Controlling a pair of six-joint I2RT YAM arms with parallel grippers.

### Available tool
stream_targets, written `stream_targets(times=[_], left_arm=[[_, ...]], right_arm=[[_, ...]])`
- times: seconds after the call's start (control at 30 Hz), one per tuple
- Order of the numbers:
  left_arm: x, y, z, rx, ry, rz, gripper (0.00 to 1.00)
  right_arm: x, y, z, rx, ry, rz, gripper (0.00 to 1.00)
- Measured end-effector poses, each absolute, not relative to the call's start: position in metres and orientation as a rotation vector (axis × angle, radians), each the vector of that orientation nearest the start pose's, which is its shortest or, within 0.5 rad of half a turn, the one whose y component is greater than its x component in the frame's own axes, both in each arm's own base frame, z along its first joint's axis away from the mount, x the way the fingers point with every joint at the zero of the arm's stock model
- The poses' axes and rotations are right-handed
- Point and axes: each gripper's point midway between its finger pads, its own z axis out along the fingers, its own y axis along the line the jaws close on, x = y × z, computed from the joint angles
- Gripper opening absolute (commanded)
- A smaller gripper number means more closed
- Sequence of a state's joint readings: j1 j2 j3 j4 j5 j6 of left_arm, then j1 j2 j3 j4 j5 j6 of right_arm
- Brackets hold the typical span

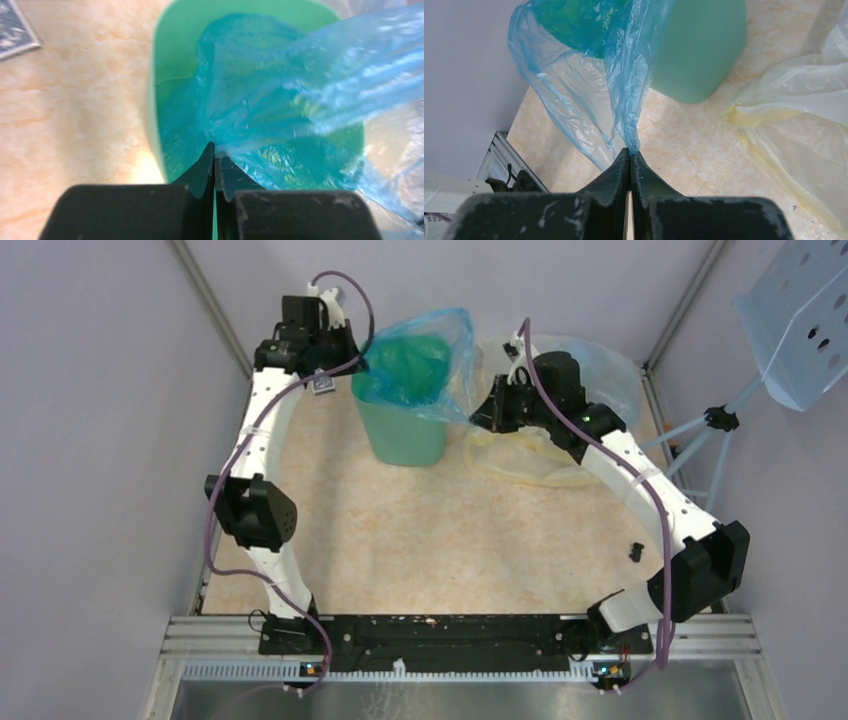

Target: Put the trash bags into the trash bin

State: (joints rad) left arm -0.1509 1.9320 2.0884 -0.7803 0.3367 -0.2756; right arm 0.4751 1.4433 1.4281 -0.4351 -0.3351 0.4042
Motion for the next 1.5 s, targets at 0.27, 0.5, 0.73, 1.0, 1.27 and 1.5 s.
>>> stream_targets(times=[0.27,0.5,0.73,1.0,1.27,1.5], left_arm=[[0.457,-0.080,0.351,-0.014,2.089,-0.496,0.00],[0.442,-0.044,0.314,-0.112,2.172,-0.451,0.00],[0.445,-0.037,0.280,-0.139,2.220,-0.444,0.00],[0.480,-0.037,0.259,-0.169,2.152,-0.474,0.00],[0.510,-0.058,0.275,-0.127,2.022,-0.645,0.37],[0.521,-0.070,0.269,-0.131,2.006,-0.746,0.47]], right_arm=[[0.355,0.266,0.278,-0.298,2.123,0.882,0.00],[0.367,0.270,0.253,-0.286,2.177,0.859,0.00],[0.390,0.270,0.228,-0.245,2.214,0.787,0.00],[0.428,0.260,0.210,-0.160,2.219,0.745,0.08],[0.467,0.260,0.260,-0.141,2.076,0.797,0.32],[0.490,0.272,0.272,-0.165,2.029,0.838,0.47]])
